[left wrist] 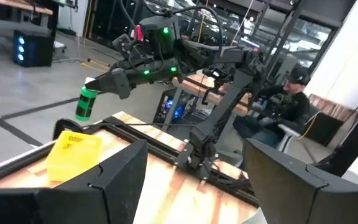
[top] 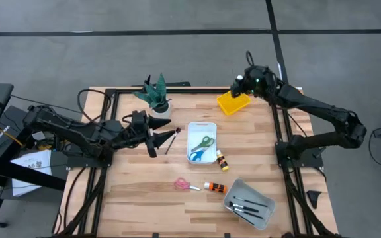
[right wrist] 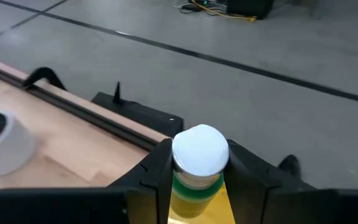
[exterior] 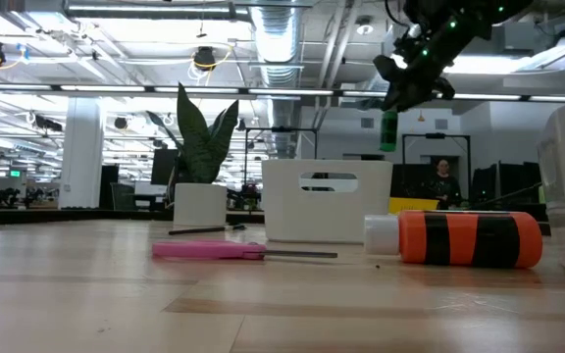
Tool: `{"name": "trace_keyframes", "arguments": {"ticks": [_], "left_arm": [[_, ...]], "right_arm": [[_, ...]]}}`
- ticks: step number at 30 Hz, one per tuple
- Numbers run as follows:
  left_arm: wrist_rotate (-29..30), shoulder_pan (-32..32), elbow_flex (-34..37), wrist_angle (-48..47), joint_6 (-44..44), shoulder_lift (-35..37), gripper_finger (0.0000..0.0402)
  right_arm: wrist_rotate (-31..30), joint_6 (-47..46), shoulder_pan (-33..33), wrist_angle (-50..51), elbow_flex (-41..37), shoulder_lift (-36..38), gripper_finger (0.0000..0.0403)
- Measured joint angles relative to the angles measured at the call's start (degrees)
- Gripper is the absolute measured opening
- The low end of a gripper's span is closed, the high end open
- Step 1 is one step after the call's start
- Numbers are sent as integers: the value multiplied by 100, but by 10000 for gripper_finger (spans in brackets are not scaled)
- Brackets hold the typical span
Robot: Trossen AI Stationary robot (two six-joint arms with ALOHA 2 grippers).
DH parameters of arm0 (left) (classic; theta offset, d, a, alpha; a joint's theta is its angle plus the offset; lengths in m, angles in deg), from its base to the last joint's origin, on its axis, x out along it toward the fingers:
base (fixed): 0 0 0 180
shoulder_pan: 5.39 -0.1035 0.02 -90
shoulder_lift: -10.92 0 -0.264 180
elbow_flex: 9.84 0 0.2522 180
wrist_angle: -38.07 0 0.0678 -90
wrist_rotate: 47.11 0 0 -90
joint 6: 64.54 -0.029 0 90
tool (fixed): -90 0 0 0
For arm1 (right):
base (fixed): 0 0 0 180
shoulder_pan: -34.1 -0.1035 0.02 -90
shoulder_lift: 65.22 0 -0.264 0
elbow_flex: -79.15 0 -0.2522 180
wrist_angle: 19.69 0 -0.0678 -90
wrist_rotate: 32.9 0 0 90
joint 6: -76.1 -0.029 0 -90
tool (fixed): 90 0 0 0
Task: Pick & Place Paint Supplies
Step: Put the green acrylic paint bottle into the yellow basket
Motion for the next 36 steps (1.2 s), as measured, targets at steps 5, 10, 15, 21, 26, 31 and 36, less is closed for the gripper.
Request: {"name": "trace_keyframes", "arguments": {"ticks": [5,10,15,21,26,31,36], "left_arm": [[121,-201,0,-33,-238,-25,259],[161,-521,-2,-162,-234,-26,258],[157,-760,-2,-294,-235,-28,259],[159,-920,-2,-291,-235,-28,258],[159,-979,-2,-287,-223,-28,259],[157,-1057,-2,-284,-220,-28,260],[157,-1130,-2,-282,-218,-28,260]], "right_arm": [[299,192,271,31,4,-93,108],[488,389,384,-215,-304,-343,108],[478,538,293,-684,-798,-459,108],[371,540,315,-1603,-1494,-233,108],[376,489,454,-2081,-1966,-218,108],[372,483,585,-2493,-2107,-306,108],[413,568,767,-2661,-2105,-699,108]]}}
